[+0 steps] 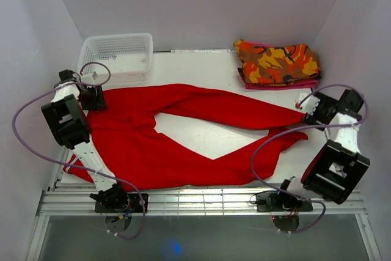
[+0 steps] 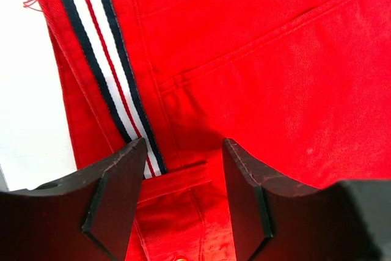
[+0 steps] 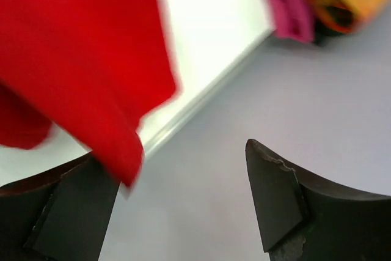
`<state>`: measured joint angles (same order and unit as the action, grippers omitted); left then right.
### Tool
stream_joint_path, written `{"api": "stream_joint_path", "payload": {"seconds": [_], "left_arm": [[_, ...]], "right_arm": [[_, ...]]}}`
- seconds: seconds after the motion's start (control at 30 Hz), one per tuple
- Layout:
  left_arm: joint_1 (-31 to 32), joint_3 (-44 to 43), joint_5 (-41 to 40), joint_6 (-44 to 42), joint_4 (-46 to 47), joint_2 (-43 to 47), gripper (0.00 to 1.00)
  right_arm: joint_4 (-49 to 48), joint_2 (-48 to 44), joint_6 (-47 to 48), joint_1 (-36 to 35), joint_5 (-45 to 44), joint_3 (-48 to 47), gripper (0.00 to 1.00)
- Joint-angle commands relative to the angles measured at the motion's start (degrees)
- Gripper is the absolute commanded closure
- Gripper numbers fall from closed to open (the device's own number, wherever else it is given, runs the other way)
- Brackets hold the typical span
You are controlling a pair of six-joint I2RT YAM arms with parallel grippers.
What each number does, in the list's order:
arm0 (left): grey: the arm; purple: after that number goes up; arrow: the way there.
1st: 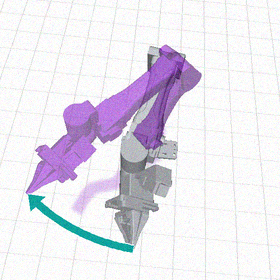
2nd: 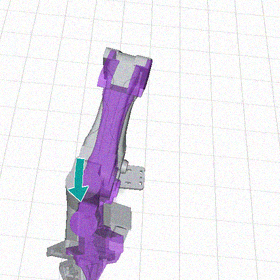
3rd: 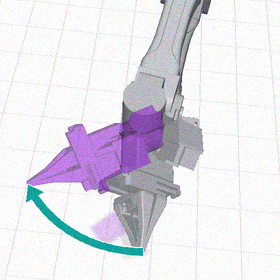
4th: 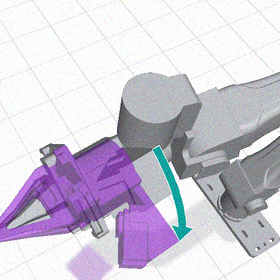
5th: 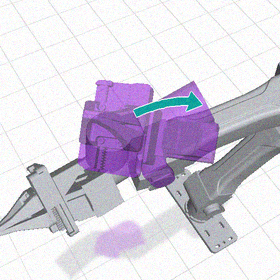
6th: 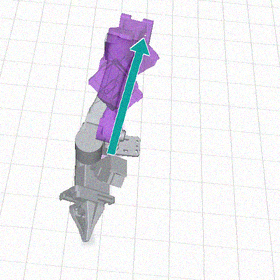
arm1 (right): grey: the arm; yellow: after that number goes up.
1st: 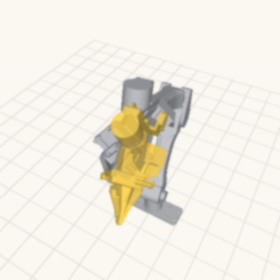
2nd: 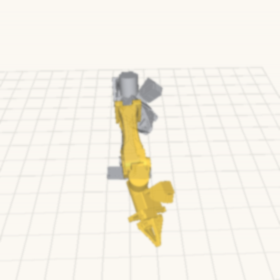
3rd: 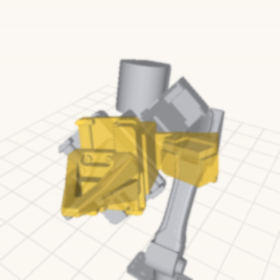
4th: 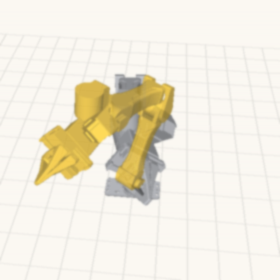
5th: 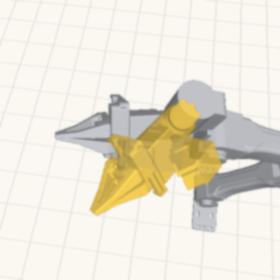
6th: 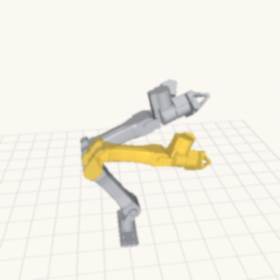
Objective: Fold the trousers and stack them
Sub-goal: Flatten the trousers out
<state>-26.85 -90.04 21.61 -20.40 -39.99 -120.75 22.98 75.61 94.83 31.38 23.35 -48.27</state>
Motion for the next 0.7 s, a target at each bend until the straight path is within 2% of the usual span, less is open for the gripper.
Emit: {"api": "stream_joint_path", "payload": {"seconds": [0.0,0.1,0.2,0.33,0.57,0.67], "left_arm": [[-1.2,3.9,-6.5,-2.4,0.0,-1.2,0.34],[-1.2,4.9,-4.9,-1.9,0.1,-0.4,0.34],[-1.2,5.7,-4.1,-1.7,0.1,-0.2,0.34],[-1.2,6.2,-4.1,-2.1,0.1,0.2,0.33],[-1.1,6.2,-3.1,-1.4,0.0,-0.3,0.33],[-1.1,6.2,-3.1,-1.6,-0.2,-0.1,0.33]], "right_arm": [[16.5,10.8,-20.2,0.0,6.4,-20.8,0.22],[18.2,17.7,-32.7,-1.5,7.3,-27.6,0.24],[16.6,23.5,-38.3,-2.8,5.1,-29.4,0.25],[16.0,29.2,-41.3,-3.3,1.1,-30.6,0.25],[3.0,31.9,-44.7,-5.4,-7.4,-21.5,0.22],[2.5,34.6,-46.0,-7.0,-9.8,-20.8,0.24]]}}
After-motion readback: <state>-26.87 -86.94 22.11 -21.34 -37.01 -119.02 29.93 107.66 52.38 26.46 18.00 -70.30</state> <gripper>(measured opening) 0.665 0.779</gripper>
